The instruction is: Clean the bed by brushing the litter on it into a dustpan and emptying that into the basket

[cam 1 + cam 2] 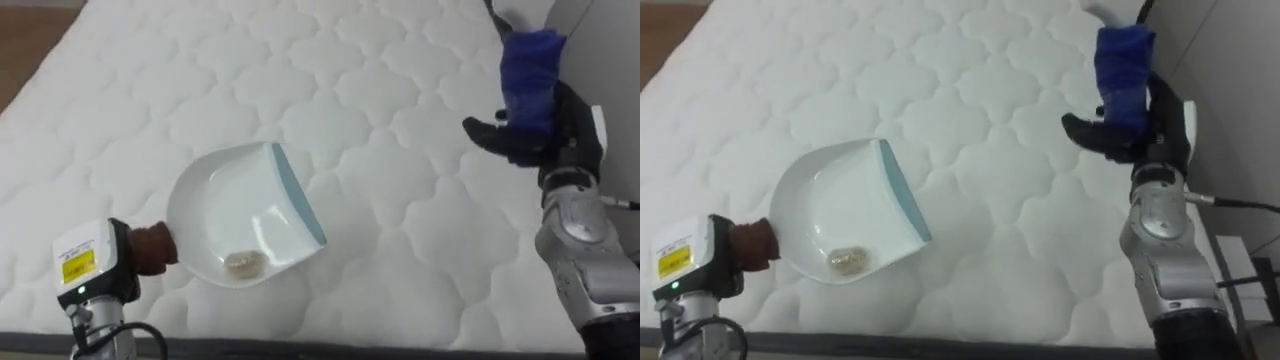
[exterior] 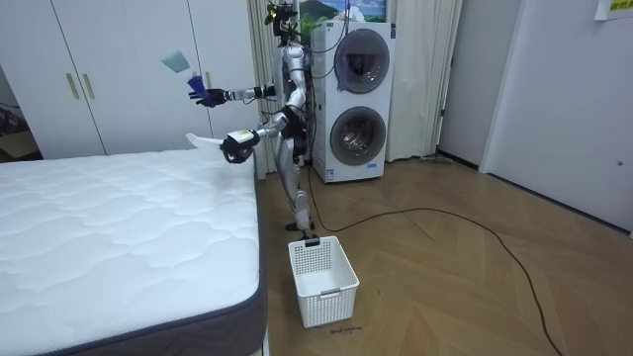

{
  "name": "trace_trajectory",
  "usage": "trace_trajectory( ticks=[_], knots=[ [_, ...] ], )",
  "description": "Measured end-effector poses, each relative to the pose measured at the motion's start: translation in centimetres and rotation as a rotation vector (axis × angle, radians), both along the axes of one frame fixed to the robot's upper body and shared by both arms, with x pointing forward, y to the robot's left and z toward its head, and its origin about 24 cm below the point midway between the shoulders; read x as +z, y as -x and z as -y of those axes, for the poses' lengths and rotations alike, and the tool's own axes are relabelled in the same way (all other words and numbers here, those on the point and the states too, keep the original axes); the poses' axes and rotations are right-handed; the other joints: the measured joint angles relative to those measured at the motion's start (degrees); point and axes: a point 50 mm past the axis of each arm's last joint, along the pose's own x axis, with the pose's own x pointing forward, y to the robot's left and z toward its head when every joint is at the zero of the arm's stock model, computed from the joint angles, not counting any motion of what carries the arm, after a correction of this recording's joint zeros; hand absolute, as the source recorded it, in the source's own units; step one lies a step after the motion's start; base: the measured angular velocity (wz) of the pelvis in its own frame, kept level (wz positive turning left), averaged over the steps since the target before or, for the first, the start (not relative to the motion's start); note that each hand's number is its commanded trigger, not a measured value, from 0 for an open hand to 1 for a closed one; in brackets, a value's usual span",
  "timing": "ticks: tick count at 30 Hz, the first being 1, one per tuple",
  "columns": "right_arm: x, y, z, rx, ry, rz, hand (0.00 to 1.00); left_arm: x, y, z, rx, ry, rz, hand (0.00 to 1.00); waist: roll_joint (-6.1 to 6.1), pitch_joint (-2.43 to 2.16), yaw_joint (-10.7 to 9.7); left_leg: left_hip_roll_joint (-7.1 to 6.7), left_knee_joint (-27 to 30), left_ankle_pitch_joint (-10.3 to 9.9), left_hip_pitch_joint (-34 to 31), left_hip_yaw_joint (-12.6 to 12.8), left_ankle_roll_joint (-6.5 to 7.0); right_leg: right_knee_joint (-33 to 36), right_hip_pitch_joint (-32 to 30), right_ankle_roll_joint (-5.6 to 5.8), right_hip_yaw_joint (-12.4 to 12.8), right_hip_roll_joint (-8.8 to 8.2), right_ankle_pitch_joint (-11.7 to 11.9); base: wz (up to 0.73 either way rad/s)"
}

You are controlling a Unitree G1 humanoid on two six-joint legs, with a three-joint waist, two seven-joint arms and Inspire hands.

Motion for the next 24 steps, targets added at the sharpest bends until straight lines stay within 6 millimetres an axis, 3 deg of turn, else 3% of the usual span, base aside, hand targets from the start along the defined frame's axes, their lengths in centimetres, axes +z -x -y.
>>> trace_trajectory(
  ticks=[4, 6, 10, 15, 19, 21, 22, 24],
  knots=[
    [-0.1, 0.1, -0.1, -0.010, 0.009, -0.006, 0.00, 0.1, 0.2, 0.1, 0.001, 0.048, -0.006, 1.00, 0.07, 0.03, 0.04, -0.67, 0.63, 0.00, -0.43, -2.71, 0.02, -0.07, 1.19, 0.13, -0.18, 0.20, -0.07, 0.41],
    [-0.1, 0.2, 0.0, -0.034, 0.034, -0.006, 0.00, 0.2, 0.1, 0.2, -0.003, 0.055, 0.001, 1.00, 0.04, 0.03, -0.78, -1.76, 0.67, 0.16, -0.85, -6.09, 0.27, -0.33, 2.40, 0.77, -0.40, -0.01, -0.46, 0.76],
    [0.8, 0.9, 0.0, -0.041, 0.065, 0.038, 0.00, 1.2, -0.4, 0.3, -0.010, 0.059, 0.052, 1.00, -0.05, 0.08, -0.02, -2.84, 1.12, 0.73, -1.22, -8.87, 0.37, -0.99, 3.35, 1.35, 2.13, -0.04, -0.80, 0.57],
    [2.0, 1.0, -0.5, -0.004, 0.123, 0.089, 0.00, 2.2, -0.2, -0.5, 0.032, 0.089, 0.114, 1.00, -0.59, 0.15, 1.52, -3.53, 2.72, 1.33, -3.66, -12.36, 0.04, -1.21, 3.37, 1.50, 0.37, 0.20, -0.91, 0.43],
    [1.9, 1.2, -0.5, 0.004, 0.121, 0.084, 0.00, 2.3, 0.3, -0.7, 0.059, 0.105, 0.124, 1.00, -1.33, 0.41, 5.10, -3.52, 2.84, 1.45, -3.92, -12.78, -0.14, -2.36, 4.07, 1.52, 0.43, 0.55, -0.92, 0.18],
    [1.6, 1.4, -0.5, 0.006, 0.123, 0.075, 0.00, 2.4, 0.7, -0.7, 0.070, 0.111, 0.137, 1.00, -1.70, 0.56, 6.03, -4.33, 3.94, 1.51, -5.40, -14.72, -0.34, -3.05, 4.26, 1.50, 0.02, 0.93, -0.94, 0.49],
    [1.5, 1.5, -0.4, 0.004, 0.124, 0.072, 0.00, 2.5, 0.7, -0.6, 0.072, 0.114, 0.142, 1.00, -1.69, 0.56, 5.90, -4.50, 4.51, 1.48, -5.95, -15.53, -0.39, -3.05, 4.32, 1.50, -0.40, 1.06, -0.94, 0.77],
    [1.0, 2.0, 0.1, -0.029, 0.135, 0.050, 0.00, 2.8, 0.5, -0.4, 0.065, 0.126, 0.167, 1.00, -1.70, 0.57, 5.67, -4.61, 6.24, 1.48, -7.46, -15.09, -0.37, -2.90, 5.23, 1.50, -3.63, 1.48, -0.95, 1.01]
  ],
)
